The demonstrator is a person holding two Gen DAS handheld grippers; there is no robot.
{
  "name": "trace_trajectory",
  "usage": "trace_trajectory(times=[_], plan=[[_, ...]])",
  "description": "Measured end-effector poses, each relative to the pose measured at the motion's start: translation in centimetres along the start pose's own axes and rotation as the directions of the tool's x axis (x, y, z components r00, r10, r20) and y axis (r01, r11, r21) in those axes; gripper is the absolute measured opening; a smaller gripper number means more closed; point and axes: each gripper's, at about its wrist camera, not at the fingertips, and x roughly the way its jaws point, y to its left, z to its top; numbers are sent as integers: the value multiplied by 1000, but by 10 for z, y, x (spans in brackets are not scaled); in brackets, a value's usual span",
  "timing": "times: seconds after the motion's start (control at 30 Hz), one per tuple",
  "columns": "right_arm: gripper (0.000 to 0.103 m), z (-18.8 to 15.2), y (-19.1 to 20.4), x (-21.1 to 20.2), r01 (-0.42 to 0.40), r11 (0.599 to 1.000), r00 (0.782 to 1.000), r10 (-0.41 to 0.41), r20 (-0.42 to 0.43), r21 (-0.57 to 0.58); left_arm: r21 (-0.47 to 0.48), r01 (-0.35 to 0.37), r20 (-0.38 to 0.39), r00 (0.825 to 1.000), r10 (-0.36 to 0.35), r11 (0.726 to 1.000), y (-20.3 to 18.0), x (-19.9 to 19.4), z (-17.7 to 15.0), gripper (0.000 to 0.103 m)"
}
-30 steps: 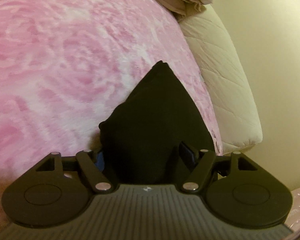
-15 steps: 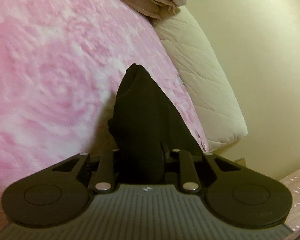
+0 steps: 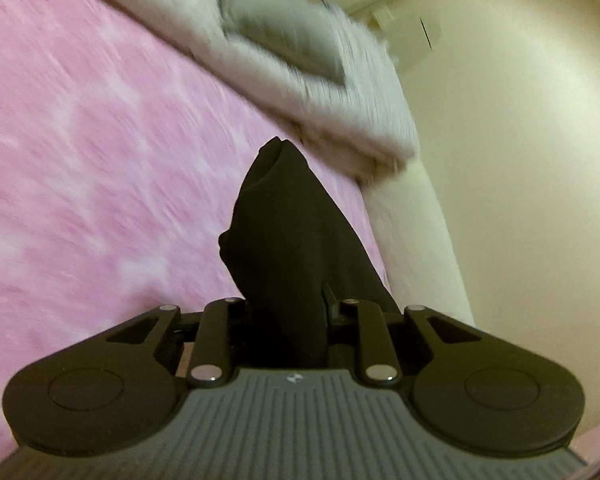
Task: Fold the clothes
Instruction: 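Carry the held trousers with both grippers toward the stack of folded clothes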
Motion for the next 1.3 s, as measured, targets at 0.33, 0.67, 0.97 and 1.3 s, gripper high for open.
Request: trace_trajectory(times=[0.33,0.67,0.97,1.3], plan=[[29,-124,162,84,-76,995,989,68,-128,-63,-8,-90,142,986,90,996,8,-231,69,20],[29,-202,242,167,-151,980,926,94,-364,-132,-134,-175,372,903,214,975,31,-371,57,20],[29,-267,245,224,-176,971,836,60,-545,-163,-269,-197,494,813,310,943,66,-434,21,20],[29,-331,284,319,-196,962,826,59,-560,-188,-286,-153,545,786,292,946,148,-509,59,20]])
